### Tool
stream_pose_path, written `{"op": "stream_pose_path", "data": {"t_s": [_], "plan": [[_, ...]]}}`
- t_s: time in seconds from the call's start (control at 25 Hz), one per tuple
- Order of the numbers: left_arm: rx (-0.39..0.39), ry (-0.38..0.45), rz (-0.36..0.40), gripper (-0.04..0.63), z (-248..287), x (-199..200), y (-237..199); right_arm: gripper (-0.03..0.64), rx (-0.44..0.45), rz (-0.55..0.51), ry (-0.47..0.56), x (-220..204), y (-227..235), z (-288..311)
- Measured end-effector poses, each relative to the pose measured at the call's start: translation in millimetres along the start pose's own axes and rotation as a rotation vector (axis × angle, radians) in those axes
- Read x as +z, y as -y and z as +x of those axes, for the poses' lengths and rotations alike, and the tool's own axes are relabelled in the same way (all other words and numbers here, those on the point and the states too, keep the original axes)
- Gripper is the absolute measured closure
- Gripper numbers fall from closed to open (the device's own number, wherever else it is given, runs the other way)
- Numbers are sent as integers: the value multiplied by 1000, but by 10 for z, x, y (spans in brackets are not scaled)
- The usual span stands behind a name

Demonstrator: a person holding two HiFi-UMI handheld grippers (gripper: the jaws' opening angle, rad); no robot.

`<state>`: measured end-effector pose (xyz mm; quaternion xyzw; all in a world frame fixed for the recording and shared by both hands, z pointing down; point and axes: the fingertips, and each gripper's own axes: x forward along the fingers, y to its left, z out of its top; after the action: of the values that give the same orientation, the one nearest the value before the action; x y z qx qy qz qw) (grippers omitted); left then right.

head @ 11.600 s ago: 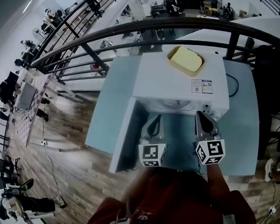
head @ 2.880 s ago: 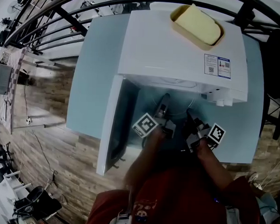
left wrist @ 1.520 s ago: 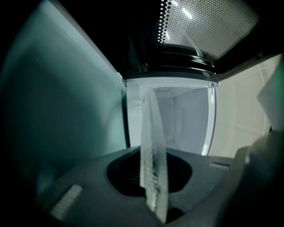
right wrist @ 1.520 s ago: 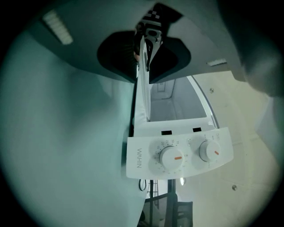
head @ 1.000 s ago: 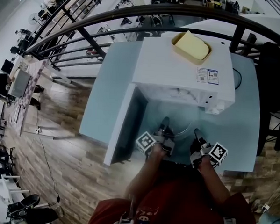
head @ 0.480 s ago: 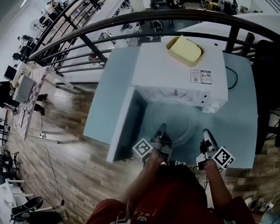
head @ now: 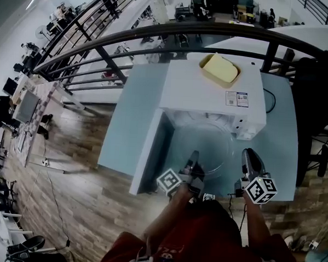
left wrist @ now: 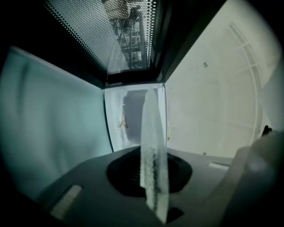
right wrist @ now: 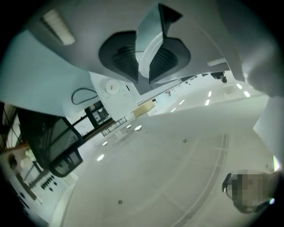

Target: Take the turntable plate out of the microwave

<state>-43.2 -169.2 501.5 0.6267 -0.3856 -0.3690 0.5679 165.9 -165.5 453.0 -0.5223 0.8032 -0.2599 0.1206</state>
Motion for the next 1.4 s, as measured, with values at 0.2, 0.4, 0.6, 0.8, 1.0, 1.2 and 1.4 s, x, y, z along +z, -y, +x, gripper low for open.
{"op": "stream_pose_path", "data": {"t_s": [0.2,0.4,0.6,0.8,1.0,1.2,1.4], "plan": [[-24,-15,9,572,4,8,238,543,-14,-237,43,240,-303,41],[-42,-11,11,572,-77,98,413,543,-53,-419,72,362,-534,46],[-48,8,16,572,-180,187,510,543,-57,-424,85,380,-658,60],[-55,0,20,572,-188,253,521,543,-59,-415,85,349,-693,116],[-56,-9,12,572,-198,284,498,543,-58,-405,81,303,-723,163],[-60,-16,10,572,-168,310,484,551,-60,-417,69,268,-750,214],[-66,-29,-3,572,-120,295,461,617,-68,-427,64,231,-742,232]]}}
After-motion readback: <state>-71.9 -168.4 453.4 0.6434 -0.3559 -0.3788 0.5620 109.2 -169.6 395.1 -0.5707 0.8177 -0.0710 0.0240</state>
